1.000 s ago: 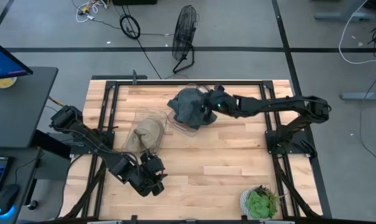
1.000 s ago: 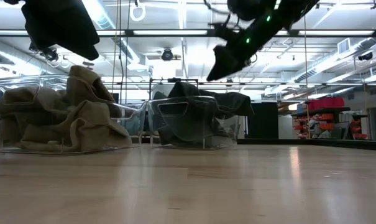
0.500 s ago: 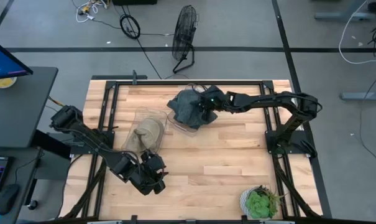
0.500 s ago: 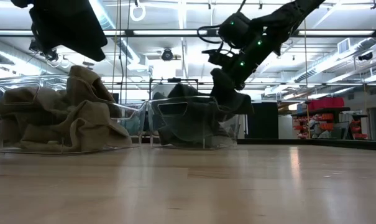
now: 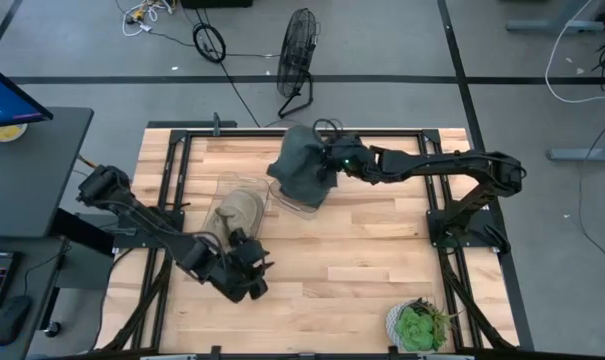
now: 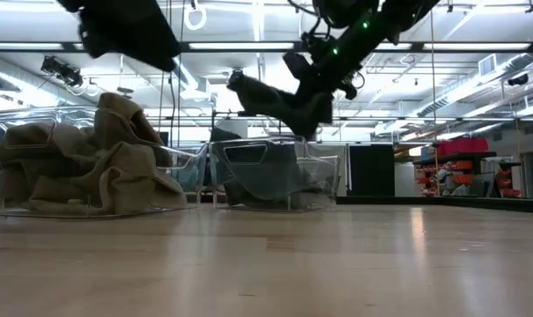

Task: Pick & Place hat
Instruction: Put the blue cap into the right transparent bin

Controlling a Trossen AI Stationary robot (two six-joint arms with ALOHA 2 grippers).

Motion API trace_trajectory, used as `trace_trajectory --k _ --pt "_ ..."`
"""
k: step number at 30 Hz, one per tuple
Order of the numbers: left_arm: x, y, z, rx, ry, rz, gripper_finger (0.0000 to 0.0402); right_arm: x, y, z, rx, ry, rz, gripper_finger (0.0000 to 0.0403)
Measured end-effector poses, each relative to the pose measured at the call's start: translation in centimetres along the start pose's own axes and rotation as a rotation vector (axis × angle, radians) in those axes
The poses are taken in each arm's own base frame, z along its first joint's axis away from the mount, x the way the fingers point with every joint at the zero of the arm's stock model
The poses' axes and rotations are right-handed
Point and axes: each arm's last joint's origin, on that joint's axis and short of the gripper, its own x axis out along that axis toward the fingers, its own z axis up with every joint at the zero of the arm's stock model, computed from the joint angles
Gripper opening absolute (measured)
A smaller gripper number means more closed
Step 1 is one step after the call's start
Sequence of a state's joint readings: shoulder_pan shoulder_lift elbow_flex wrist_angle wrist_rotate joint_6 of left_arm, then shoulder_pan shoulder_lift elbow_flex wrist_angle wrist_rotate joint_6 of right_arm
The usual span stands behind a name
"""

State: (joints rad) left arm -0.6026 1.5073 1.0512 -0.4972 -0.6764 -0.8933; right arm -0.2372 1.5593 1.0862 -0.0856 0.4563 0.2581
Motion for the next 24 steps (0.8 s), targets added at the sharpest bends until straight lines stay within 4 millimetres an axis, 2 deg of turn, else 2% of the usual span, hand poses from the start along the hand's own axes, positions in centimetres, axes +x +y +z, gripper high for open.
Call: trace_trajectory --k 4,7,12,18,24 --pt "-1.0 1.7 2.3 0.067 -0.045 0.009 0.0142 0.1 0.5 0.5 0.144 -0.051 -0.029 0.0015" --pt "-2.0 3.2 3.9 0.111 -0.082 0.013 0.0142 1.2 0.8 -0.3 0.219 -0.071 -0.125 0.0014" --pt "-3.2 5.1 5.8 0.113 -0.13 0.024 0.0142 4.0 1.6 -2.2 0.339 -0.062 -0.158 0.0023" --pt "-3.4 6.2 5.9 0.138 -0.098 0.07 0.0142 5.8 2.8 -5.1 0.336 0.017 -0.197 0.0024" --pt "-3.2 7.2 5.3 0.113 -0.023 0.14 0.0142 5.2 2.9 -7.1 0.275 0.141 -0.296 0.0025"
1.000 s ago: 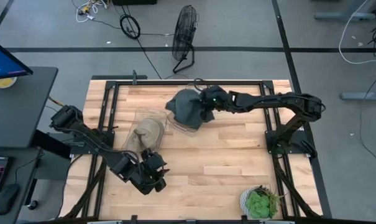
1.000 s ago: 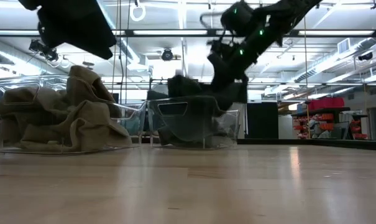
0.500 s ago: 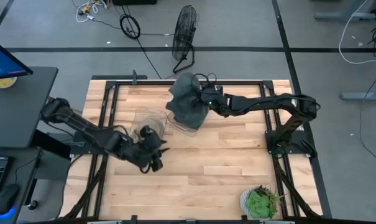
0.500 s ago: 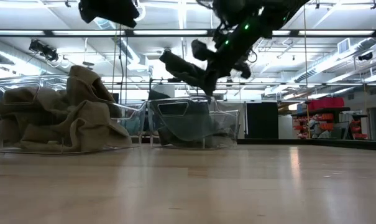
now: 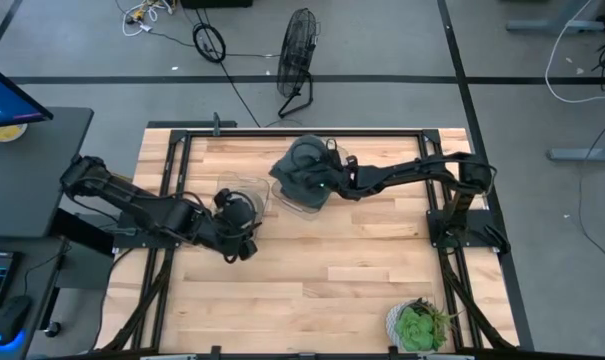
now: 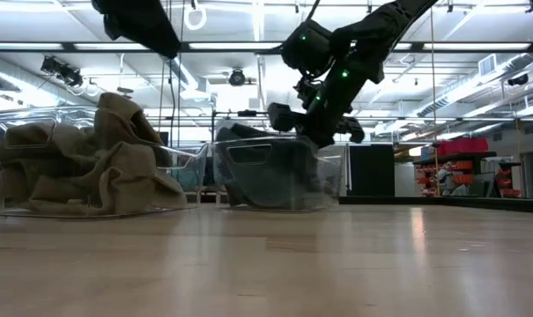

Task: Pick & Place hat
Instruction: Put the blue cap into the right transparent bin

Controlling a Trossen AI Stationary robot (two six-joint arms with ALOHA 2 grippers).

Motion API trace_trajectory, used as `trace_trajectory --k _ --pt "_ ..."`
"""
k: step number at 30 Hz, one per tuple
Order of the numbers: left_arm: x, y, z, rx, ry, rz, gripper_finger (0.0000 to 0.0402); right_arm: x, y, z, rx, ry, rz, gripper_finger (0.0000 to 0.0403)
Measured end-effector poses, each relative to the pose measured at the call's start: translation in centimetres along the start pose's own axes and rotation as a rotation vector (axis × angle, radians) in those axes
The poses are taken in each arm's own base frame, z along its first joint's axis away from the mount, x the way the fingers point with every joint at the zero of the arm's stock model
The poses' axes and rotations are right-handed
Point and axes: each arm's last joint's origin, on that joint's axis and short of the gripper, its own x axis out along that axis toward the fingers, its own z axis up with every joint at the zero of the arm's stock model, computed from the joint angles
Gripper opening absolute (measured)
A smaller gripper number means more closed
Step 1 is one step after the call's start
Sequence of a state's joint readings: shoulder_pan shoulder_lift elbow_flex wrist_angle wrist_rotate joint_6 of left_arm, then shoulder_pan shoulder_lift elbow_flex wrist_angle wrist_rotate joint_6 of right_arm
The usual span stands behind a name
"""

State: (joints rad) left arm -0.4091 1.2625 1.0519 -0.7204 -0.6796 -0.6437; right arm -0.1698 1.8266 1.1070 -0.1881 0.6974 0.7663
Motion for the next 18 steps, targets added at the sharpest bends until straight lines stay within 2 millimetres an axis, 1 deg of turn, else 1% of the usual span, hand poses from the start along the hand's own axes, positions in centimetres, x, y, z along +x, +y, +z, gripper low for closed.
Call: trace_trajectory --k 4,7,10,12,18 --pt "0.0 0.2 -0.2 -0.007 0.019 0.018 0.0142 -0.3 -0.5 -0.7 -0.027 0.033 -0.059 0.0025" --pt "0.0 0.2 -0.2 -0.012 0.02 0.018 0.0142 -0.3 -0.5 -0.7 -0.061 0.04 -0.057 0.0025" --pt "0.0 0.2 -0.2 -0.034 0.021 0.019 0.0142 -0.7 -0.4 -0.5 -0.112 0.046 -0.038 0.0033" --pt "0.0 0.2 -0.2 -0.036 0.022 0.019 0.0142 -1.4 -0.4 0.0 -0.153 0.058 -0.029 0.0044" --pt "0.0 0.2 -0.2 -0.039 0.022 0.019 0.0142 -5.1 -0.1 2.1 -0.261 0.083 0.047 0.0103"
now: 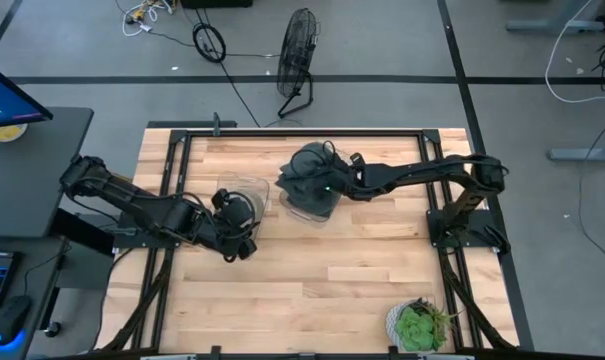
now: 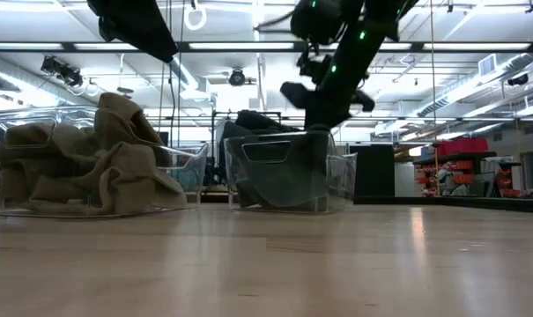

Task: Pick & Place hat
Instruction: Put the blue cap into the right transparent bin

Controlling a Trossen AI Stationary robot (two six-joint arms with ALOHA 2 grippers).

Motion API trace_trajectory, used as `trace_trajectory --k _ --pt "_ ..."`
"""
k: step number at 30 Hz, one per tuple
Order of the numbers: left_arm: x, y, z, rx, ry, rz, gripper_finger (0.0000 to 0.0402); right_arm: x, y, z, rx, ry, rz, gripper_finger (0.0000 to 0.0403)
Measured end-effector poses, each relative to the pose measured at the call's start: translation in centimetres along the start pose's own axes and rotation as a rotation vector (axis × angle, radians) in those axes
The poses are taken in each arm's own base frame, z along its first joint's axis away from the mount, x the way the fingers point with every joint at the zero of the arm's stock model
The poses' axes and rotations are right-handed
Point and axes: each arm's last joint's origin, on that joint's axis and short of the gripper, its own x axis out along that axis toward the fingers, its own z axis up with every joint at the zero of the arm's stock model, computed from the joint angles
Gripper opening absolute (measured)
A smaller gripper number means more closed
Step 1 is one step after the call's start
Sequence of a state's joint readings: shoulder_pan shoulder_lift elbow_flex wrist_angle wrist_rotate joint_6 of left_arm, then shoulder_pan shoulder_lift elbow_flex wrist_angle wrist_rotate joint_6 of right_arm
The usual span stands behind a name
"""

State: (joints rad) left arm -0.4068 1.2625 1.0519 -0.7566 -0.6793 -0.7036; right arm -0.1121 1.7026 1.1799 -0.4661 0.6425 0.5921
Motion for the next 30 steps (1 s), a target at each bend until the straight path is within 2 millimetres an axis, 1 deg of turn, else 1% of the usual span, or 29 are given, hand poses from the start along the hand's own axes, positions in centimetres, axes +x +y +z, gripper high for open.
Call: trace_trajectory --k 4,8,11,14,15,17,21,24,26,28,30 --pt "0.0 0.0 0.0 -0.001 0.0 0.0 0.0142 -1.5 -0.3 0.5 -0.072 0.002 0.028 0.0147" --pt "0.0 0.0 0.0 0.0 0.0 0.0 0.0142 -3.2 -0.2 1.5 -0.074 -0.019 0.138 0.0179" --pt "0.0 0.0 0.0 0.0 0.0 0.0 0.0142 -3.7 0.5 3.0 -0.086 -0.151 0.213 0.0189" --pt "0.0 0.0 0.0 0.002 -0.001 -0.001 0.0142 -4.2 1.2 5.5 -0.147 -0.386 0.268 0.0186" --pt "0.0 0.0 0.0 0.001 -0.002 -0.001 0.0142 -4.1 1.3 6.0 -0.174 -0.434 0.288 0.0182" --pt "0.0 0.0 0.0 -0.002 -0.002 -0.001 0.0142 -3.3 1.5 6.3 -0.197 -0.462 0.336 0.0172" --pt "0.0 0.0 0.0 -0.002 -0.002 -0.001 0.0142 -0.8 1.3 6.2 -0.187 -0.409 0.388 0.0138" --pt "0.0 0.0 0.0 -0.002 -0.002 -0.001 0.0142 1.8 1.1 5.5 -0.175 -0.329 0.383 0.0092" --pt "0.0 0.0 0.0 0.002 -0.002 -0.001 0.0142 3.3 1.2 5.0 -0.173 -0.276 0.417 0.0054" --pt "0.0 0.0 0.0 0.005 -0.002 0.0 0.0142 4.0 1.3 4.6 -0.174 -0.232 0.467 0.0018" --pt "0.1 0.0 0.1 0.004 -0.001 0.003 0.0142 4.3 1.2 4.0 -0.195 -0.166 0.481 0.0008"
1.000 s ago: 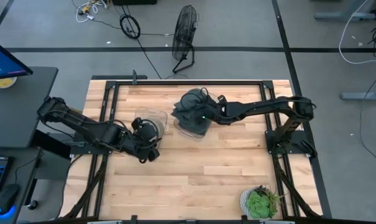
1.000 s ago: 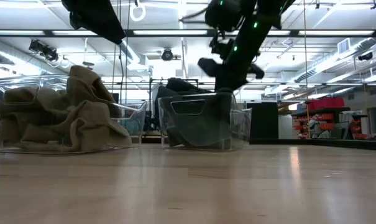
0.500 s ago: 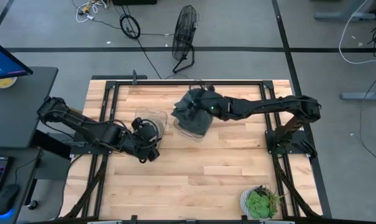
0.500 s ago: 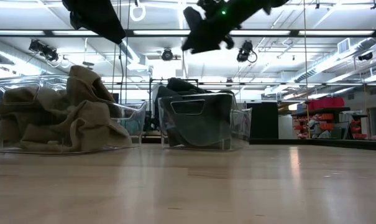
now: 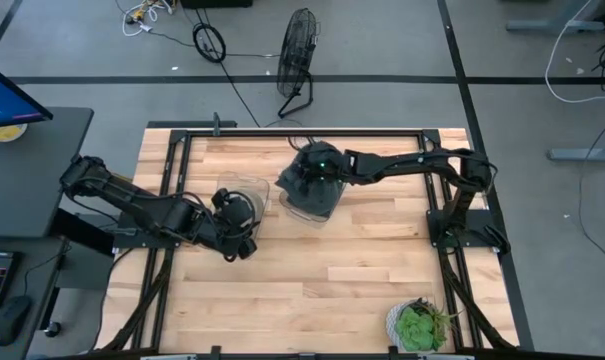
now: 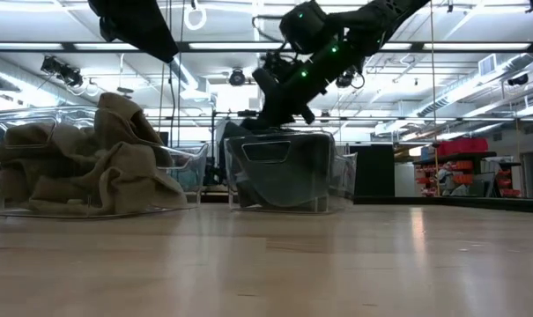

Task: Pick & Place hat
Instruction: Put the blue cap into the right transparent bin

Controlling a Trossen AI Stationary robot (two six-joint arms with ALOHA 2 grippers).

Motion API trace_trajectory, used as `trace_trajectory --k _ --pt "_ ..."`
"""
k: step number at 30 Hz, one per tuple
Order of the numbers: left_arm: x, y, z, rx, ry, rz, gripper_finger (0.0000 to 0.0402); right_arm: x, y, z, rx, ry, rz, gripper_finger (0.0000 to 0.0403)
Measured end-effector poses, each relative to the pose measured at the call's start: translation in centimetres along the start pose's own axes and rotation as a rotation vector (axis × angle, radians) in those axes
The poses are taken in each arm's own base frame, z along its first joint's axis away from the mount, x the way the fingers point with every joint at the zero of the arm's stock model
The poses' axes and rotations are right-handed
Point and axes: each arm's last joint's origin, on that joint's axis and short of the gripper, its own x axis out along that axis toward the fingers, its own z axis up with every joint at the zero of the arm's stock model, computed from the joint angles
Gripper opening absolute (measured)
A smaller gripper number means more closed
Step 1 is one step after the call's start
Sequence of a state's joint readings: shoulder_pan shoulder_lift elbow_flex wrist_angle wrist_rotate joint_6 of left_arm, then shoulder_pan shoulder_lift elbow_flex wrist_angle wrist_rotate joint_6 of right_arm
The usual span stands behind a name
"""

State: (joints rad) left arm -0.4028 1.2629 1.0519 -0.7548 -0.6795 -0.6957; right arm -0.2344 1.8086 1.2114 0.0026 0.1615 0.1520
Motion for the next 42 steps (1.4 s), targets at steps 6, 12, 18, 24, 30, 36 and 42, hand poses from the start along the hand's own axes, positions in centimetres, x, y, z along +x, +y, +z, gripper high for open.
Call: trace_trajectory --k 6,12,18,24,30,36,42 --pt "0.0 0.0 0.0 0.003 0.003 0.003 0.0142 -1.3 0.6 -2.0 0.006 0.227 -0.04 0.0005" --pt "0.0 0.0 0.0 0.004 0.004 0.003 0.0142 -1.5 1.1 -3.3 -0.005 0.333 -0.105 0.0005" --pt "0.0 0.1 -0.1 0.006 0.005 0.005 0.0142 0.0 0.9 -4.8 0.022 0.415 -0.093 0.0003" --pt "0.0 0.1 -0.1 0.008 0.007 0.006 0.0142 1.1 0.5 -5.6 0.024 0.435 -0.105 0.0003" --pt "0.0 0.1 -0.1 0.007 0.007 0.006 0.0142 0.7 -0.2 -5.0 0.111 0.44 -0.093 0.001" --pt "0.0 0.1 -0.1 0.012 0.007 0.007 0.0142 -3.0 0.6 -1.3 0.121 0.462 -0.06 0.0043" --pt "-0.4 0.4 0.1 -0.016 -0.006 0.004 0.0142 -7.5 1.9 2.1 0.052 0.461 -0.018 0.0093"
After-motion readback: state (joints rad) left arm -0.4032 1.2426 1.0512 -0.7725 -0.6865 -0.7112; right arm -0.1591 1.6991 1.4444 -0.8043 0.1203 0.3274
